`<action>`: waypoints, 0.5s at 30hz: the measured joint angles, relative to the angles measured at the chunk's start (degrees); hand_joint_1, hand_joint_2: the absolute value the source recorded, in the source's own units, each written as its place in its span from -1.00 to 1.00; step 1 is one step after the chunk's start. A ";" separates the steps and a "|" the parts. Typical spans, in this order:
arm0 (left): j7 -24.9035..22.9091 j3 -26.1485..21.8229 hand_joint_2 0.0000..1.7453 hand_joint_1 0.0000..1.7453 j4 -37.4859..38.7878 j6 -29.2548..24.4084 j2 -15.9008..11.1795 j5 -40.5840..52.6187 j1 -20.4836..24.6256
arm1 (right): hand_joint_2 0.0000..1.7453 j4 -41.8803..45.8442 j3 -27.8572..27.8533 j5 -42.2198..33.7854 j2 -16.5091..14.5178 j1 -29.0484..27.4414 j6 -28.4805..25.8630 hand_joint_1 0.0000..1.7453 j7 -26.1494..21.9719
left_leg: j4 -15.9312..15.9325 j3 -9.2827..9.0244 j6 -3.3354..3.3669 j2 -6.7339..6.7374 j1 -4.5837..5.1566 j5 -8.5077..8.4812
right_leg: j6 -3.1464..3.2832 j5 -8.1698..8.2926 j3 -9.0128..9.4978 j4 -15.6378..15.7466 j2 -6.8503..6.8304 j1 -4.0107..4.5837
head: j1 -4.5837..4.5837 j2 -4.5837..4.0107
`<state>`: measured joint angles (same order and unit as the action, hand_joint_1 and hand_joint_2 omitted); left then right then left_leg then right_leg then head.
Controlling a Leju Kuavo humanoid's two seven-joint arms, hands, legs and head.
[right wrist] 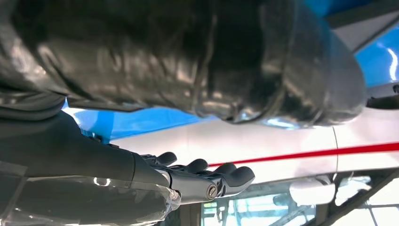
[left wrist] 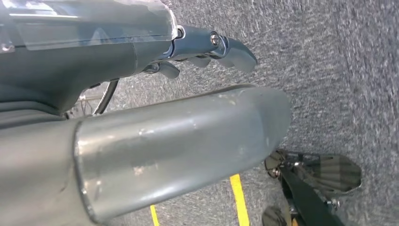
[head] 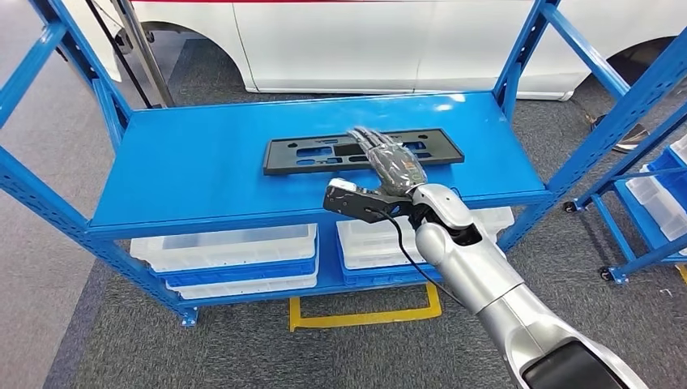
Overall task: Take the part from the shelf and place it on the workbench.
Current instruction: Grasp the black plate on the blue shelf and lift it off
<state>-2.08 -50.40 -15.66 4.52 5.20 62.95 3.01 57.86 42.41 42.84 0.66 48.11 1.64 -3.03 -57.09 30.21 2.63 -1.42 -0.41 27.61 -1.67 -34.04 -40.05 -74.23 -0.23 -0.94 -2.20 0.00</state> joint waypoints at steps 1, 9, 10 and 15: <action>0.02 0.00 -1.00 -1.00 0.01 0.08 0.00 -0.02 -0.07 | -1.00 -0.13 0.02 0.00 0.02 -0.10 -0.01 -1.00 0.01 | -0.02 -0.41 -0.15 -0.22 -0.02 0.34 | 0.02 1.62 -0.74 0.52 0.01 -0.08 | 0.00 0.00; 0.51 0.02 -1.00 -1.00 0.36 0.47 -0.07 -0.04 -0.21 | -1.00 -0.80 0.14 -0.01 0.03 -0.07 -0.08 -1.00 0.01 | -0.93 -3.26 -2.75 -0.66 -0.15 3.04 | 2.30 9.30 3.70 14.87 0.27 0.33 | 0.05 0.00; 0.60 0.02 -1.00 -1.00 0.39 0.54 -0.11 -0.03 -0.24 | -1.00 -0.80 0.14 -0.01 0.03 0.02 -0.10 -1.00 0.00 | -2.84 -2.58 -2.98 -0.31 -0.17 2.71 | 2.76 8.94 4.50 15.23 0.21 0.23 | 0.05 0.00; 0.67 0.02 -1.00 -1.00 0.55 0.65 -0.28 -0.02 -0.41 | -1.00 -1.02 0.14 -0.02 -0.12 0.06 -0.16 -1.00 -0.03 | -17.09 9.06 -4.01 0.94 -0.43 6.90 | 3.46 6.49 8.98 16.82 0.00 -0.03 | -0.02 0.00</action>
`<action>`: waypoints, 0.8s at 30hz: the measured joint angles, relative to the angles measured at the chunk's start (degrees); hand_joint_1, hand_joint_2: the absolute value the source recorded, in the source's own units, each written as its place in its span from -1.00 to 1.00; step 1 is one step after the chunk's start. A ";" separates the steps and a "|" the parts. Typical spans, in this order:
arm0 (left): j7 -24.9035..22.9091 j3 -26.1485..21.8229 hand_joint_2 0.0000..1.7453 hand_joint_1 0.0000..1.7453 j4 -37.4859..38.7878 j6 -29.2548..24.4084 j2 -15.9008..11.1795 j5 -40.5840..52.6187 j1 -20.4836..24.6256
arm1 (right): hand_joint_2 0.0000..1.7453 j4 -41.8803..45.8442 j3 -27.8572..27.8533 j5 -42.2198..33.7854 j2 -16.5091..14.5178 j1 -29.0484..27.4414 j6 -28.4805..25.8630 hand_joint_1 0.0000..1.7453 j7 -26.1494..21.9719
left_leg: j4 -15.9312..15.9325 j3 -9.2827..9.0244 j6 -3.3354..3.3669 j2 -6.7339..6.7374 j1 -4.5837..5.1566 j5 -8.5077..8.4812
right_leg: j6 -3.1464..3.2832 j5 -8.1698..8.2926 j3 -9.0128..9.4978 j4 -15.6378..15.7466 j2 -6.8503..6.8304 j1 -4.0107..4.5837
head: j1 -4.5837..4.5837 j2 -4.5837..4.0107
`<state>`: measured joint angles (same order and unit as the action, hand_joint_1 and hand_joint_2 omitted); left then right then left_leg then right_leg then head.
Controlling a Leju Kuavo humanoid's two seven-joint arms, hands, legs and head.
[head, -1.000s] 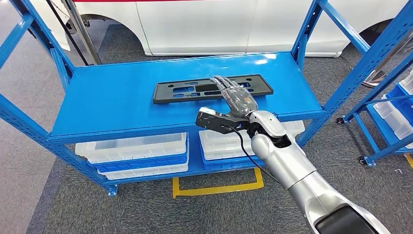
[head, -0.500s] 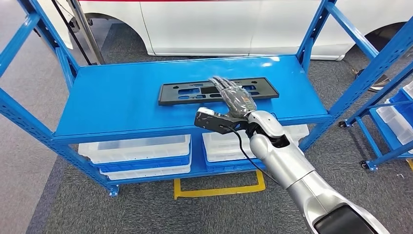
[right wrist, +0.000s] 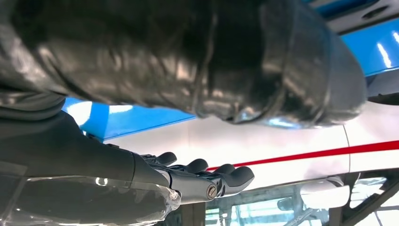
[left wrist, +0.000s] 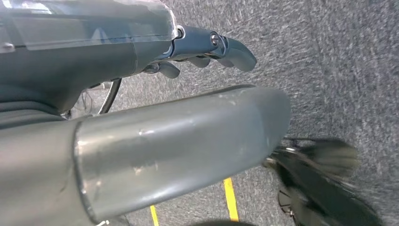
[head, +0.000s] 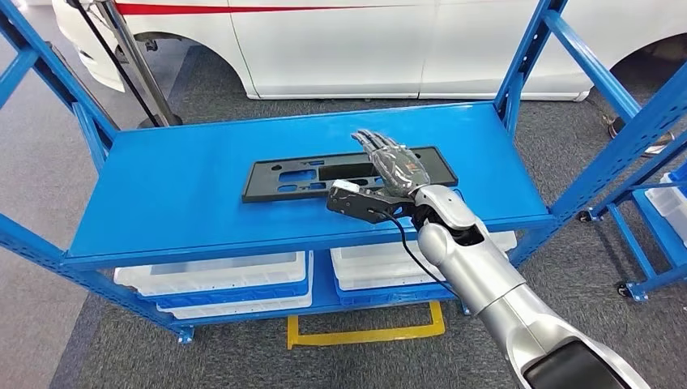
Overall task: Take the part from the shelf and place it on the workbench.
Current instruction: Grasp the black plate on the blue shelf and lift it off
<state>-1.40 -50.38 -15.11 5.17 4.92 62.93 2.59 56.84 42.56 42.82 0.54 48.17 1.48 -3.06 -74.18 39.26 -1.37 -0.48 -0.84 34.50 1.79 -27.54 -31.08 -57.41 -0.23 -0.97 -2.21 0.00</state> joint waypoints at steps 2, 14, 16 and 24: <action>-0.01 0.00 -1.00 -1.00 0.01 -0.01 -0.04 0.00 -0.18 | -1.00 -0.18 0.01 0.00 -0.01 -0.10 0.01 -1.00 0.00 | 2.31 1.98 -0.16 0.16 -0.10 0.10 | -0.25 -1.64 2.18 0.06 -0.01 -0.16 | -0.01 0.00; 1.01 0.00 -1.00 -1.00 0.44 -0.40 0.03 -0.69 0.13 | -1.00 -1.09 -0.15 -0.80 0.57 -0.38 -0.32 -1.00 0.17 | 15.52 0.19 3.72 0.29 0.28 -13.34 | -3.44 -11.93 -1.15 -12.56 0.28 -0.27 | 0.14 0.00; 1.01 0.00 -1.00 -1.00 0.44 -0.44 0.04 -0.72 0.07 | -1.00 -1.17 -0.15 -0.87 0.88 -0.98 -0.32 -1.00 0.22 | 15.52 -0.77 3.76 -0.07 0.53 -12.48 | -3.30 -11.08 -5.37 -16.56 0.28 -0.19 | 0.14 0.00; 1.01 0.00 -1.00 -1.00 0.66 -0.50 0.57 -0.72 0.02 | -1.00 -1.18 -0.20 -0.94 1.52 -1.10 -0.36 -1.00 0.28 | 15.31 -2.75 3.20 -0.70 0.90 -10.58 | -1.49 0.58 -2.49 -1.10 0.34 1.36 | -0.03 0.00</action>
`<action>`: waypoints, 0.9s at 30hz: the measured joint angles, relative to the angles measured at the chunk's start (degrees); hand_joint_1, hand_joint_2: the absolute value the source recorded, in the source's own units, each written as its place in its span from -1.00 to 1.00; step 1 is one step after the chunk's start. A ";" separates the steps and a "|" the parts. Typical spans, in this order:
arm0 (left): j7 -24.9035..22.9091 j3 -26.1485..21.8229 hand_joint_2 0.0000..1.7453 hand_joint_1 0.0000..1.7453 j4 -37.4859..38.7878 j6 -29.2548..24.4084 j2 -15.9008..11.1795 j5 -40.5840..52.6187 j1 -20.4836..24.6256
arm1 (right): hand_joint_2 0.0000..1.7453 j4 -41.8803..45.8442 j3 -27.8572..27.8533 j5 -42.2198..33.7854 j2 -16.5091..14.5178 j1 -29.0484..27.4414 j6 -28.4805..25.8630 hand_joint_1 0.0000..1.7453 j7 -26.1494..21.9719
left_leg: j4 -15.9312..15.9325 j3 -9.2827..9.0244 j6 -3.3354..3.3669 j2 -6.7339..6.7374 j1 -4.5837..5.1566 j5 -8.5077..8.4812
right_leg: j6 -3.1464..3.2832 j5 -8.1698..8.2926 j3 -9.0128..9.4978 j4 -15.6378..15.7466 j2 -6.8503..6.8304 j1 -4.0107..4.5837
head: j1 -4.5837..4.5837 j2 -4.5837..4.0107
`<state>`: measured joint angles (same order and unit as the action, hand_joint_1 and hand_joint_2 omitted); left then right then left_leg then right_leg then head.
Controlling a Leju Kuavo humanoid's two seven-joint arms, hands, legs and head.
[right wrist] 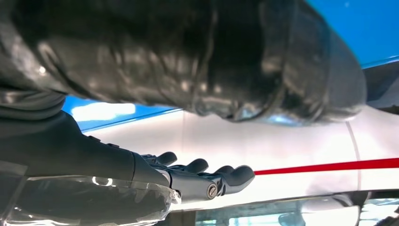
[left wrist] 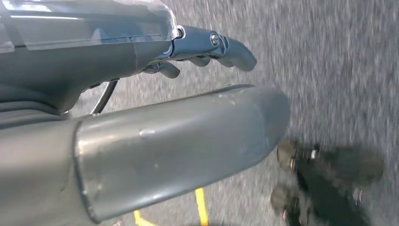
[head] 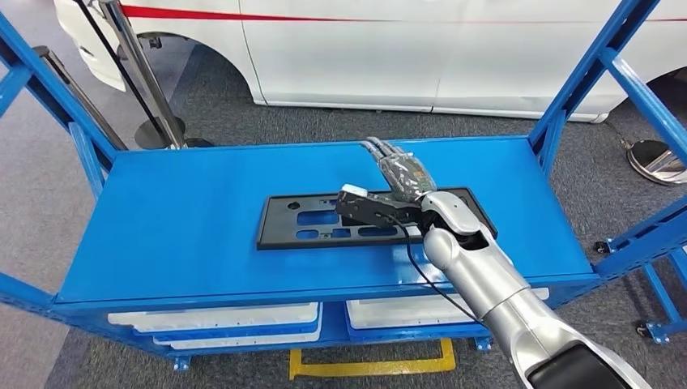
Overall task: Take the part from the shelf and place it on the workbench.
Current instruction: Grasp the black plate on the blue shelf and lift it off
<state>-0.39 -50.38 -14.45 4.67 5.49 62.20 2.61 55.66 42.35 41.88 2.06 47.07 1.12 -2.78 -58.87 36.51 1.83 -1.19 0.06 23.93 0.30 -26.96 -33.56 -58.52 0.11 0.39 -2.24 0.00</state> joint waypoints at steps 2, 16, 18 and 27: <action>0.00 0.00 -1.00 -1.00 0.00 0.00 0.03 0.01 -0.03 | -1.00 0.01 -0.01 -0.02 0.08 0.02 -0.01 -1.00 0.02 | 0.07 -0.16 -0.12 0.04 -0.08 0.09 | -0.13 -0.11 0.05 -0.06 0.11 0.03 | 0.01 0.00; 0.51 -0.05 -1.00 -1.00 0.00 -0.20 0.01 0.01 -0.30 | 1.00 1.52 -1.66 -2.00 1.24 -0.62 -0.19 -1.00 0.09 | 0.30 -0.54 -0.32 0.12 -0.15 0.15 | 0.24 -0.35 0.23 -0.20 0.15 0.04 | 0.01 0.00; 0.63 -0.13 -1.00 -1.00 0.00 -0.23 0.01 -0.09 -0.50 | 1.00 3.33 -2.60 -3.91 1.98 -1.52 0.07 -1.00 -0.15 | 0.30 -0.54 -0.32 0.11 -0.13 0.15 | 0.24 -0.35 0.24 -0.19 0.15 0.00 | 0.01 0.00; 0.95 -1.05 -1.00 -1.00 -0.31 0.28 0.02 -0.49 -1.32 | 1.00 16.71 -7.00 -10.65 7.31 -6.69 4.43 -1.00 -1.09 | 0.29 -0.53 -0.31 0.09 0.05 0.19 | 0.23 -0.35 0.27 -0.16 0.12 -0.06 | 0.01 0.00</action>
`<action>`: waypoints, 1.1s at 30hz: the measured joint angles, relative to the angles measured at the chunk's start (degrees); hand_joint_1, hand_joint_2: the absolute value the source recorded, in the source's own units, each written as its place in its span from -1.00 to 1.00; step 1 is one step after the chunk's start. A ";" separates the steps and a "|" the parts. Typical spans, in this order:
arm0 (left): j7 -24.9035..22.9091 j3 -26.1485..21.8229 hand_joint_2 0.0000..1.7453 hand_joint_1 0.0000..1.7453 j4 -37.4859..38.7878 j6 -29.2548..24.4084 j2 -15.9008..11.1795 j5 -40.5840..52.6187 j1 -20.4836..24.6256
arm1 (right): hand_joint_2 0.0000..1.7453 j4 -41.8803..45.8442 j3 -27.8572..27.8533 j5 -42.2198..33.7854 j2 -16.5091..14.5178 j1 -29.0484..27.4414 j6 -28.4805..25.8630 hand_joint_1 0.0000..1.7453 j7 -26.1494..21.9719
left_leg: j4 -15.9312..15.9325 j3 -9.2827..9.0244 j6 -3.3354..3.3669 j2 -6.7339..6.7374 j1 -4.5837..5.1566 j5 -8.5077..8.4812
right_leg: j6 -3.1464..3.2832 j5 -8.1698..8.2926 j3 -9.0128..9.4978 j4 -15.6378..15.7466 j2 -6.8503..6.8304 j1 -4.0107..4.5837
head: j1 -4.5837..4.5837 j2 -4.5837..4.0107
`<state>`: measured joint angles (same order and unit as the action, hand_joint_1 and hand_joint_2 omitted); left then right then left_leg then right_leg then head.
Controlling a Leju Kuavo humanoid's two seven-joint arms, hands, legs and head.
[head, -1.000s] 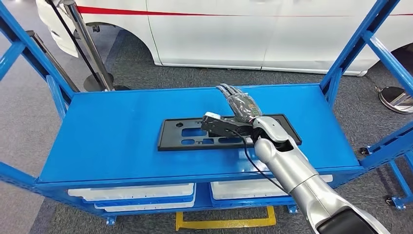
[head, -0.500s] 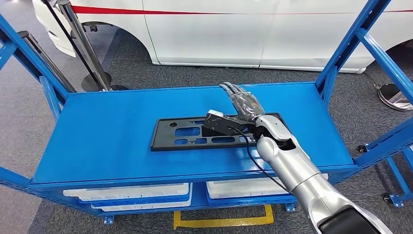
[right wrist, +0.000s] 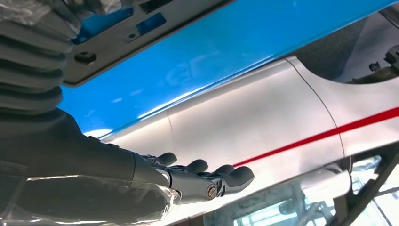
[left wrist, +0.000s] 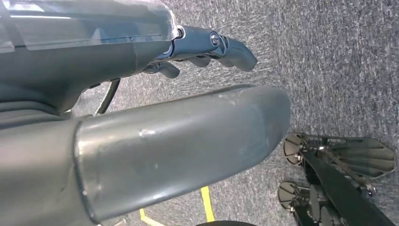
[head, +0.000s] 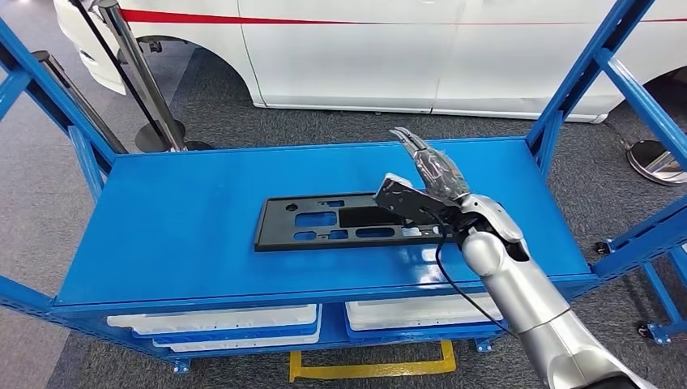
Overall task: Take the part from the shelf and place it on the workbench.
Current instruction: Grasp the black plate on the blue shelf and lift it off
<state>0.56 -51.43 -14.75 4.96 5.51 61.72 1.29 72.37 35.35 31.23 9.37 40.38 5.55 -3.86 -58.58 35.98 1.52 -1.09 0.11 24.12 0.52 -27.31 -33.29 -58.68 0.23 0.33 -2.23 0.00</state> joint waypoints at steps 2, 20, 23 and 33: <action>0.02 -0.33 -1.00 -1.00 -0.12 0.08 0.00 0.01 -0.03 | 1.00 2.00 -0.29 0.02 0.83 -0.83 0.02 -1.00 0.14 | 0.00 -0.01 0.00 0.01 0.02 0.01 | 0.00 0.00 0.00 0.00 0.00 -0.04 | 0.00 0.00; 0.01 -2.22 -1.00 -1.00 -1.17 0.69 0.37 0.52 -0.31 | 1.00 10.08 0.22 0.28 5.03 -4.97 2.87 -1.00 0.00 | -0.01 -0.04 -0.01 0.01 0.02 0.03 | -0.02 -0.01 0.04 0.00 0.00 -0.13 | 0.00 0.00; 0.01 -2.51 -1.00 -1.00 -1.22 0.73 0.44 0.81 -0.28 | 1.00 10.06 1.45 2.64 5.22 -5.04 2.84 -1.00 0.82 | 0.00 -0.04 -0.01 0.01 0.02 0.03 | -0.02 -0.01 0.05 0.00 0.00 -0.13 | 0.00 0.00; 0.08 -3.67 -1.00 -1.00 -1.22 0.40 0.57 1.22 -0.06 | 1.00 6.18 5.77 4.88 4.74 -4.80 3.20 -1.00 2.62 | 0.00 -0.05 -0.01 -0.04 0.02 0.02 | -0.02 -0.01 0.10 -0.01 -0.05 -0.12 | 0.00 0.00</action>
<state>0.63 -55.10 -15.98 5.36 6.08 62.94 1.23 78.55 41.12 36.11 14.11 35.58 8.75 -1.25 -58.58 35.93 1.51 -1.13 0.13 24.15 0.51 -27.32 -33.20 -58.68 0.17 0.21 -2.23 0.00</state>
